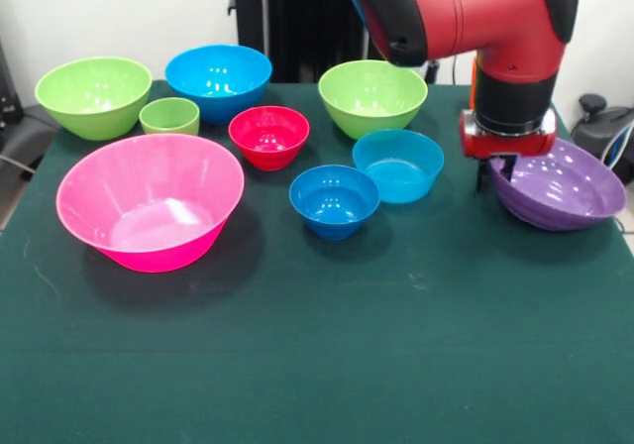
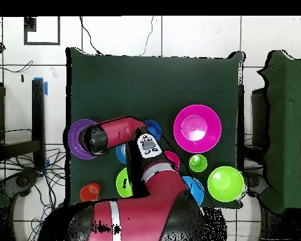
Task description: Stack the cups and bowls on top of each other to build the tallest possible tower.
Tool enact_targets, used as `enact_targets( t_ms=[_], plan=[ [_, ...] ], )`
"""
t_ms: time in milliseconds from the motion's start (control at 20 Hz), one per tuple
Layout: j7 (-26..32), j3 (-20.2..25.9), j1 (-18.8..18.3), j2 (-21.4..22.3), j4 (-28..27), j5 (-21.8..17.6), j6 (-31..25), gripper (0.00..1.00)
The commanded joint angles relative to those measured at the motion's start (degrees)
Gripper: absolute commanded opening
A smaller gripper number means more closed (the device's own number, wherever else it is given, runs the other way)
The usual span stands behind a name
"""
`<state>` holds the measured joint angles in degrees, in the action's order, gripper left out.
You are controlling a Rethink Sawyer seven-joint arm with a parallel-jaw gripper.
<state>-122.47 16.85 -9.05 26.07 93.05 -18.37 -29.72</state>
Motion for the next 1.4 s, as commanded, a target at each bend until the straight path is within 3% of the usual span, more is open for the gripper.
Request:
enact_targets(
  t_ms=[50, 600, 1400],
  plan=[
    [-0.5, 1.9, -0.7, 3.3, 0.0, 2.8, -8.1, 0.00],
    [3.0, 3.9, -3.7, 3.7, -1.2, 4.6, -12.1, 0.00],
    [9.3, 8.0, -10.6, 0.2, -3.0, 2.8, -15.6, 0.00]
  ],
)
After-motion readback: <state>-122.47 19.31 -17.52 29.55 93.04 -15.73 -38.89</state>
